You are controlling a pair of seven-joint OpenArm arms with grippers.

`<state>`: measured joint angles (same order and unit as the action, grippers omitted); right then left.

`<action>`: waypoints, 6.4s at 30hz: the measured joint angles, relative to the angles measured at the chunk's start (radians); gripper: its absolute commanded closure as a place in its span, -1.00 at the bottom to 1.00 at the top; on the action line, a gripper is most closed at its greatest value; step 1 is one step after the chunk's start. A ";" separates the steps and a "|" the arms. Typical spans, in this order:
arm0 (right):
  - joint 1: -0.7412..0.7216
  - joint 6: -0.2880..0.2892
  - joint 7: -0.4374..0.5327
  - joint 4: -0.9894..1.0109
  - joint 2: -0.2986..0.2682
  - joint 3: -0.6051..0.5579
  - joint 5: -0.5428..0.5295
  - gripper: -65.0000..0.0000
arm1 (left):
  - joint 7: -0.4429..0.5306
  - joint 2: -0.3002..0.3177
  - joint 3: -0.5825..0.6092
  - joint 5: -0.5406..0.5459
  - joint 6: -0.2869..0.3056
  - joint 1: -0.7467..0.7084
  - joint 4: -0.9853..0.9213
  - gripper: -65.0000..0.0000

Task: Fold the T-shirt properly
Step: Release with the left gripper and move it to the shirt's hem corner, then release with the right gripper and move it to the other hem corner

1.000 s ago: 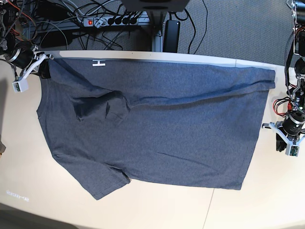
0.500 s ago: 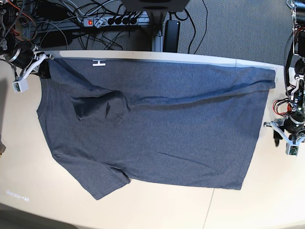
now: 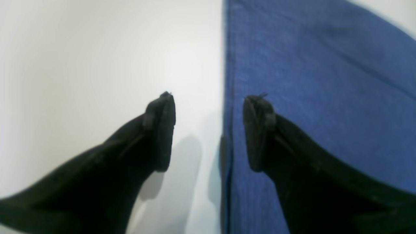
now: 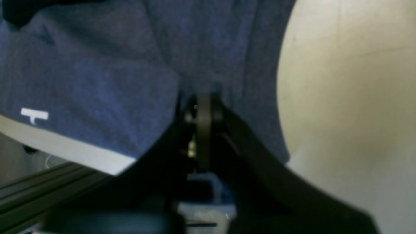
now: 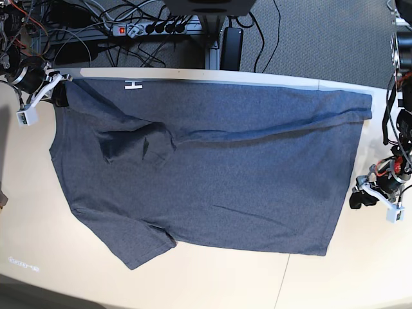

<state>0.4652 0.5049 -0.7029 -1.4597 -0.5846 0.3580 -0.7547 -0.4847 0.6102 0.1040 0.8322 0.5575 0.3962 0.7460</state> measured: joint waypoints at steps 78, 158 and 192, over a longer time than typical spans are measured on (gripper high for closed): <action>0.000 0.000 -0.008 0.000 0.000 0.000 -0.015 1.00 | 0.172 -0.269 -0.005 -0.286 -0.086 0.330 -0.412 1.00; -1.108 0.001 0.207 1.051 0.112 -0.123 0.270 0.26 | 0.132 -0.247 0.211 -0.414 0.039 0.346 -0.404 1.00; -1.119 -0.001 0.469 1.033 0.181 -0.410 0.603 1.00 | 0.119 -0.220 0.211 -0.415 0.039 0.346 -0.404 1.00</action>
<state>-0.6540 0.5041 -0.2337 -0.4267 -0.4038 -0.0525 -0.1520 -0.3660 0.3904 0.3149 0.4175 0.5961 0.7425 0.3420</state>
